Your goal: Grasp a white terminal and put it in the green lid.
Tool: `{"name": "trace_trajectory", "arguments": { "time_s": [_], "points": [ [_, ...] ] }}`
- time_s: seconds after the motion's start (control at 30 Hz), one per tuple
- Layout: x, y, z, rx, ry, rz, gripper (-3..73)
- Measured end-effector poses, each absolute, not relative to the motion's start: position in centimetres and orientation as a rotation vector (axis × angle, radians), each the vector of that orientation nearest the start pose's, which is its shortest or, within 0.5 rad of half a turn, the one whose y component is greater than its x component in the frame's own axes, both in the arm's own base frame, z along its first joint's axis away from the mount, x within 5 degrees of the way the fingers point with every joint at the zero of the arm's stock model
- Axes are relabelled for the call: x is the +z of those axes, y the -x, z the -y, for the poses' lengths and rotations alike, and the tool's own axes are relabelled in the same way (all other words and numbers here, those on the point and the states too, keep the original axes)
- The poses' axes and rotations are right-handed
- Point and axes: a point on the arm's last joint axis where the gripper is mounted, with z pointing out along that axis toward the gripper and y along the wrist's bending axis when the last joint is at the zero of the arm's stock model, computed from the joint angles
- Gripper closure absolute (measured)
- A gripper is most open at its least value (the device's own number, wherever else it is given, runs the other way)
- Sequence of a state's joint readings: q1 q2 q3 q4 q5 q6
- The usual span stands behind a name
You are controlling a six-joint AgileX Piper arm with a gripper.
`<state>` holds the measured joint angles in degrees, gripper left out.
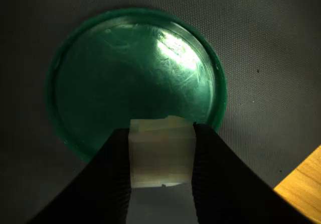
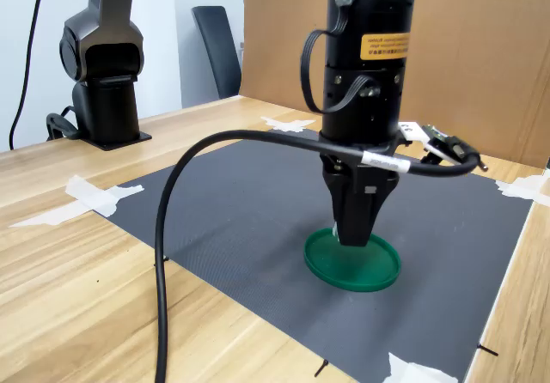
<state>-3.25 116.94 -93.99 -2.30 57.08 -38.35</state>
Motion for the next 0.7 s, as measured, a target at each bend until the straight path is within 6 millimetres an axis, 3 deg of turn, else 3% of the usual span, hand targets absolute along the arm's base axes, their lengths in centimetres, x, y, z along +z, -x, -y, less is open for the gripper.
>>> {"name": "trace_trajectory", "arguments": {
  "time_s": [0.3,0.47,0.7],
  "points": [
    [20.6,-43.0,2.7,-0.182,0.923,-2.738,42.3],
    [19.2,-43.2,2.6,-0.145,0.933,-2.771,42.3],
    [19.0,-43.1,2.5,-0.127,0.934,-2.790,40.3]
  ]
}}
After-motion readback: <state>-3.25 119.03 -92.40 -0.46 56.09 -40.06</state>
